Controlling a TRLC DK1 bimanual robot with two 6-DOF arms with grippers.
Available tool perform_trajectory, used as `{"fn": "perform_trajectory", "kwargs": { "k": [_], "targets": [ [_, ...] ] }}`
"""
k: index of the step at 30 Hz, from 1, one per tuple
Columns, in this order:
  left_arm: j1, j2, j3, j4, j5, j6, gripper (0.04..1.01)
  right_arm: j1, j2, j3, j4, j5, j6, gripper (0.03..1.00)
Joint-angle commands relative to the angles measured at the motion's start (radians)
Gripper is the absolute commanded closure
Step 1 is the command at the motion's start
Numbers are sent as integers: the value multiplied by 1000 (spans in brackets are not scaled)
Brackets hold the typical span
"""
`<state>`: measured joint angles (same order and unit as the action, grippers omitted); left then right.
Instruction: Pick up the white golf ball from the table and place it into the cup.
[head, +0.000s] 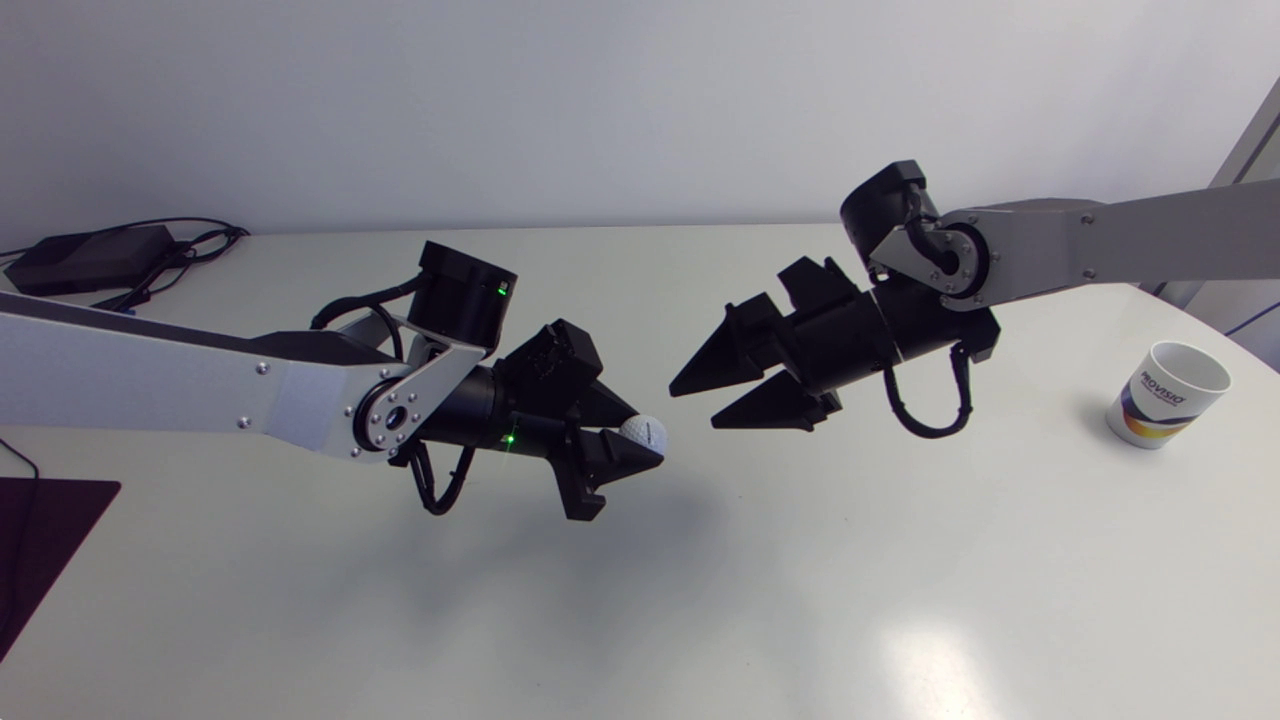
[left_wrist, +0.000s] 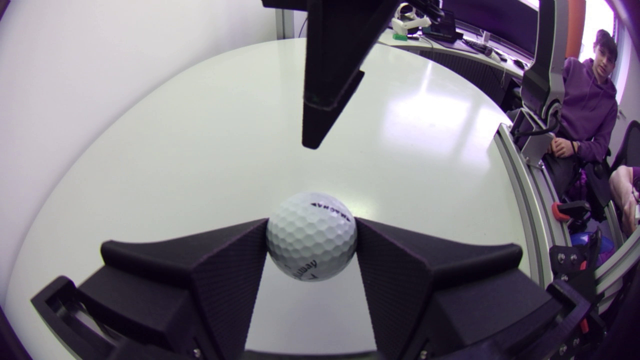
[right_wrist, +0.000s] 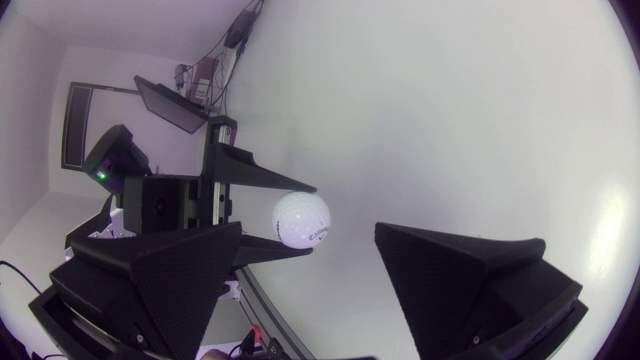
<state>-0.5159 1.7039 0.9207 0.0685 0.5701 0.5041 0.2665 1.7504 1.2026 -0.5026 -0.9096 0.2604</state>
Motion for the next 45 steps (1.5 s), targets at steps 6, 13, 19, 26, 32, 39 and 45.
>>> {"fn": "perform_trajectory", "kwargs": {
  "k": [6,13,19,26,32,39,45],
  "targets": [
    [-10,20,55,17,14,-15,598,45,46,5,-7,9,-16,102],
    [-24,22,61,16,14,-22,598,65,55,9,1,12,-15,102],
    [-30,25,55,17,14,-26,598,85,63,14,9,20,-13,103],
    [-44,26,60,17,14,-29,598,108,69,11,26,41,-9,177],
    [-56,26,60,17,14,-32,598,116,63,-3,61,58,0,307],
    [-58,31,63,19,14,-33,598,122,64,-15,70,60,2,362],
    [-49,48,67,33,14,-32,598,128,61,-21,68,61,5,390]
  ]
}}
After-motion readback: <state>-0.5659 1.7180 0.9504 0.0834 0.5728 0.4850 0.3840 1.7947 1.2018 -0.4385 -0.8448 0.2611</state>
